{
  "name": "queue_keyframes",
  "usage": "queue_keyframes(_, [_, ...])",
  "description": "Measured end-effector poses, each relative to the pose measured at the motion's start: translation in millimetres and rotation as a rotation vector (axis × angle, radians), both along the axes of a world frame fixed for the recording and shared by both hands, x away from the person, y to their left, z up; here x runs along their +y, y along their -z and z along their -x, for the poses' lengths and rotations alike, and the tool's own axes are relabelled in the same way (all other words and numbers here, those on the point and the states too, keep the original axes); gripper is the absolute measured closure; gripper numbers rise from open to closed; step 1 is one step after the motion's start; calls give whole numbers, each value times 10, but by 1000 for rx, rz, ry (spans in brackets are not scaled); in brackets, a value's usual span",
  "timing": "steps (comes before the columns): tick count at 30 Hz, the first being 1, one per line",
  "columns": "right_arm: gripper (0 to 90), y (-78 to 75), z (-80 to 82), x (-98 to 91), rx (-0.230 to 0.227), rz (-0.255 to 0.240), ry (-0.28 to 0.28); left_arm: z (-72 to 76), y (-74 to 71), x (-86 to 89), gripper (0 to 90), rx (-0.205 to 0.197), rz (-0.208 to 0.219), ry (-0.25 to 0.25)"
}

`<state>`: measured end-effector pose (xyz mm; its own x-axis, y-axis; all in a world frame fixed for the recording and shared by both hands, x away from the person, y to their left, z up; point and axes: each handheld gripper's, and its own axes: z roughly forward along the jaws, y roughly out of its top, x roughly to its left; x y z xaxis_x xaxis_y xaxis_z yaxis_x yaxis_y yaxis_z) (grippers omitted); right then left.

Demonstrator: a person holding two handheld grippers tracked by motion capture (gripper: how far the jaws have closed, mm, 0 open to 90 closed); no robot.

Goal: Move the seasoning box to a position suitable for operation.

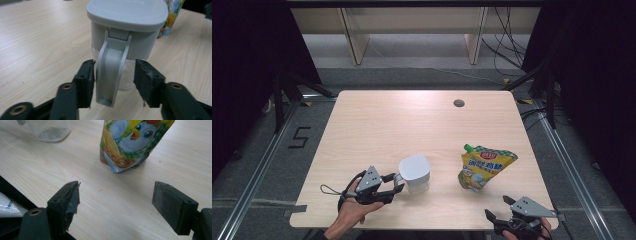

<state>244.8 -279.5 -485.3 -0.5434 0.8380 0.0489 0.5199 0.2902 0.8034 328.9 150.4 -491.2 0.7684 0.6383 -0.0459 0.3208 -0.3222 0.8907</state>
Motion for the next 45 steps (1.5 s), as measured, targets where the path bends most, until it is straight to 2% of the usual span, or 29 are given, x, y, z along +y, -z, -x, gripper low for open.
queue_keyframes(1, [230,3,-3,2,2,0,-2,0,-1,2,580,-8,-11,-5])
queue_keyframes(2, [231,-1,-1,2,-6,17,3,-10,-9,14,642,-26,-33,-5])
queue_keyframes(3, [231,-1,-1,2,-6,17,3,-10,-9,14,668,-26,-33,-5])
queue_keyframes(4, [233,-3,17,20,20,-1,15,-18,-8,25,668,-21,-26,-12])
queue_keyframes(5, [234,3,15,29,17,-11,14,-27,-8,31,675,-26,-26,-4])
queue_keyframes(7, [234,5,13,30,17,-11,12,-29,-15,32,678,-55,-59,-7])
queue_keyframes(8, [235,5,13,32,18,-11,10,-48,-17,43,680,-50,-57,-3])
queue_keyframes(10, [236,11,-14,13,-15,7,-20,-108,-6,94,681,-43,-39,-20])
queue_keyframes(14, [237,17,-14,34,2,12,-28,-153,4,118,684,-63,-47,-45])
queue_keyframes(15, [237,18,-20,48,-4,12,-27,-176,5,123,687,-84,-65,-31])
queue_keyframes(18, [237,23,-25,58,2,18,-28,-187,13,124,690,-66,-45,-34])
queue_keyframes(19, [237,19,-31,53,0,24,-42,-210,18,143,693,-74,-45,-18])
queue_keyframes(22, [237,21,-24,58,0,19,-31,-218,12,154,695,-85,-56,-2])
queue_keyframes(26, [238,15,-25,56,5,21,-34,-198,13,157,694,-65,-45,4])
queue_keyframes(27, [238,15,-41,52,-13,37,-57,-178,12,153,694,-74,-40,7])
queue_keyframes(28, [239,18,-36,64,12,20,-58,-178,12,153,694,-74,-40,7])
queue_keyframes(30, [238,23,-41,68,-2,24,-52,-156,13,142,693,-70,-32,27])
queue_keyframes(31, [238,18,-19,84,23,15,-38,-135,13,124,693,-72,-34,41])
queue_keyframes(32, [238,18,-19,84,23,15,-38,-135,13,124,693,-72,-34,41])
queue_keyframes(33, [239,20,-33,72,-6,27,-49,-111,16,113,693,-60,-25,42])
queue_keyframes(34, [238,17,-27,79,5,21,-41,-95,15,112,692,-59,-30,50])
queue_keyframes(36, [238,18,-41,67,-6,31,-54,-65,18,105,692,-63,-31,58])
queue_keyframes(37, [238,13,-38,70,3,34,-58,-45,16,89,692,-63,-30,84])
queue_keyframes(38, [239,12,-34,76,14,28,-57,-45,16,89,692,-63,-30,84])
queue_keyframes(39, [239,16,-43,77,-2,35,-59,-19,10,61,692,-71,-35,105])
queue_keyframes(40, [239,16,-43,77,-2,35,-59,-19,10,61,692,-71,-35,105])
queue_keyframes(41, [239,18,-33,91,3,29,-50,14,12,35,692,-55,-29,106])
queue_keyframes(42, [239,15,-47,77,-17,48,-62,36,11,16,692,-54,-30,117])
queue_keyframes(45, [239,16,-48,73,-18,47,-63,89,20,-26,691,-48,-14,128])
